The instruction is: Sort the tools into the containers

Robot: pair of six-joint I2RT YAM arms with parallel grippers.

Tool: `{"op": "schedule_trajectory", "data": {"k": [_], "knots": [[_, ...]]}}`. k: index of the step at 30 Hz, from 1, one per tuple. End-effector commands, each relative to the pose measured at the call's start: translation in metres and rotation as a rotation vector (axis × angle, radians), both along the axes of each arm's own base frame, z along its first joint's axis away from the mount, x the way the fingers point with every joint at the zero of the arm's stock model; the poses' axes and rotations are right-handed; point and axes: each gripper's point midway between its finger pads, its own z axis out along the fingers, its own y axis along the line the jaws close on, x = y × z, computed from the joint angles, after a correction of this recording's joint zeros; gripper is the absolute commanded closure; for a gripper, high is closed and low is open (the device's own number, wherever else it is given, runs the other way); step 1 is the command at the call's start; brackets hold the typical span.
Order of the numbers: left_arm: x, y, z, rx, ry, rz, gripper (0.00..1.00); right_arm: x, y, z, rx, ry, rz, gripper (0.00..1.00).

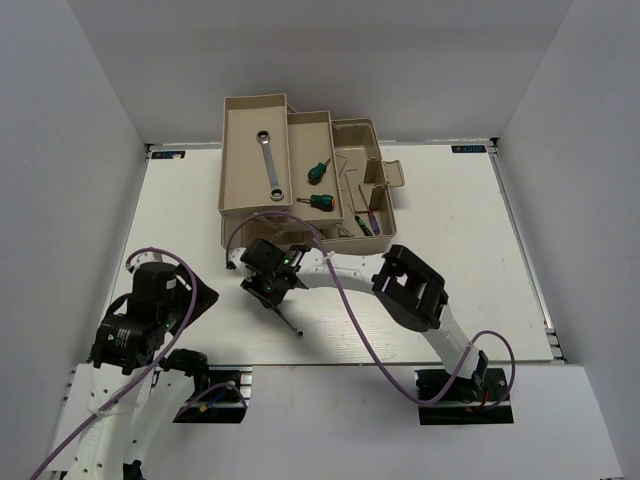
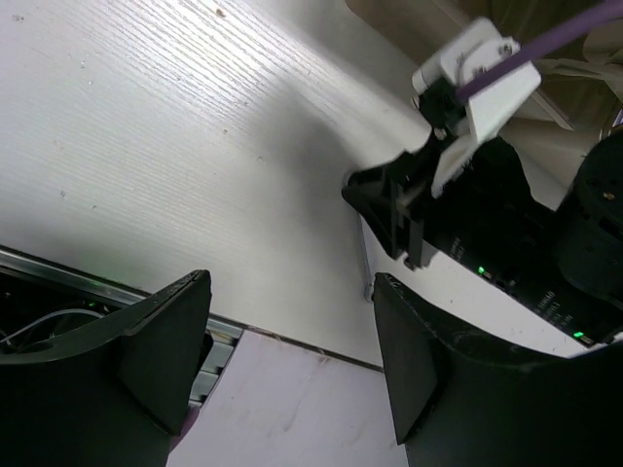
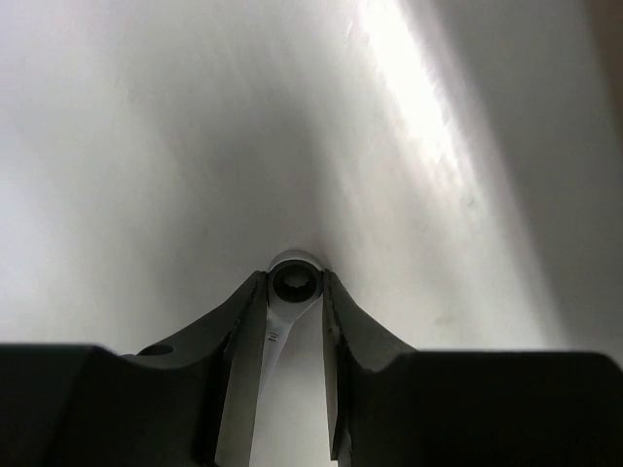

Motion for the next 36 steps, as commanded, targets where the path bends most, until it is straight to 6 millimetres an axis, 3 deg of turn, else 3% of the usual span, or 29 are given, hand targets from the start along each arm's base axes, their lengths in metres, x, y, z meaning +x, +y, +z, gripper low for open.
{"op": "schedule_trajectory", "data": {"k": [1,2,9,18,36], "knots": [[-0.002,0.003,0.005,0.006,-0.022,0.007,0.22,-0.030,-0.033,0.000,-0.047,0.139,0.103,1.00],[0.001,0.002,0.007,0.004,-0.032,0.007,0.22,-0.031,-0.031,0.015,-0.009,0.136,0.117,1.00],[0.005,-0.002,0.005,-0.011,-0.038,-0.006,0.22,-0.025,-0.040,0.041,0.030,0.119,0.107,1.00],[0.009,-0.004,0.001,-0.011,-0.037,-0.019,0.22,-0.020,-0.034,0.081,0.116,0.083,0.100,1.00],[0.016,-0.009,-0.001,-0.006,-0.034,-0.051,0.22,0.003,-0.028,0.105,0.167,0.026,0.061,1.00]]}}
